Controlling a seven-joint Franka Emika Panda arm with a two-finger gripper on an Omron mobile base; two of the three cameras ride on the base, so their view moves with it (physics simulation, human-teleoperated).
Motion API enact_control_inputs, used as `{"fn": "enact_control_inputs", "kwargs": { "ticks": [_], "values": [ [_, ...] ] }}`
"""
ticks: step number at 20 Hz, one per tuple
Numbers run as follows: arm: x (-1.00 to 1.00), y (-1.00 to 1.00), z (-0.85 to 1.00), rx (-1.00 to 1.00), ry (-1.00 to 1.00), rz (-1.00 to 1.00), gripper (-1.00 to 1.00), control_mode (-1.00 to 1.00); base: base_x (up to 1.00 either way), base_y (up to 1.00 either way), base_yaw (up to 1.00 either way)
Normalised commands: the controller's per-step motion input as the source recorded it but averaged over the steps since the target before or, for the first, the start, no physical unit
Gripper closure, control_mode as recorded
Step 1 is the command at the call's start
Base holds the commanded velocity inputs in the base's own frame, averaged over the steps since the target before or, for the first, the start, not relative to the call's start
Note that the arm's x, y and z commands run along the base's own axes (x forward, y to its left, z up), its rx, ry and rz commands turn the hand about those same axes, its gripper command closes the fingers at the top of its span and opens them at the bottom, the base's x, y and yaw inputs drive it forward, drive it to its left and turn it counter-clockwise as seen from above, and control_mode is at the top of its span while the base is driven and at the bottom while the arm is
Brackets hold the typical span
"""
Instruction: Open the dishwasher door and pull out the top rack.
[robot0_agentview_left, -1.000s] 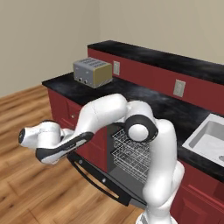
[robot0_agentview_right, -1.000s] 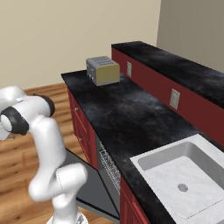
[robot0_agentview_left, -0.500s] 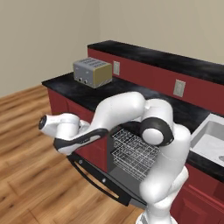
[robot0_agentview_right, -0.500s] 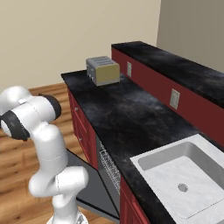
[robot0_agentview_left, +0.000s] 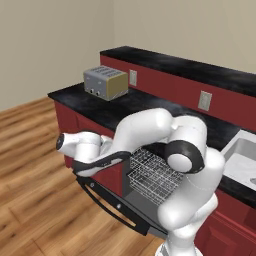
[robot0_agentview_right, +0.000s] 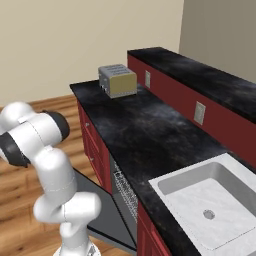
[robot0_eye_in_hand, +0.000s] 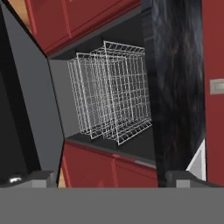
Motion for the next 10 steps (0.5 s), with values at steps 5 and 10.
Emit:
{"fn": "enact_control_inputs", "kwargs": {
  "ticks": [5, 10],
  "values": [
    [0.07, -0.3, -0.03, -0.05, 0.0, 0.0, -1.0, -1.0, 0.0, 0.0, 0.0],
    [0.15, -0.29, -0.1, -0.04, 0.0, 0.0, -1.0, -1.0, 0.0, 0.0, 0.0]
  ]
}}
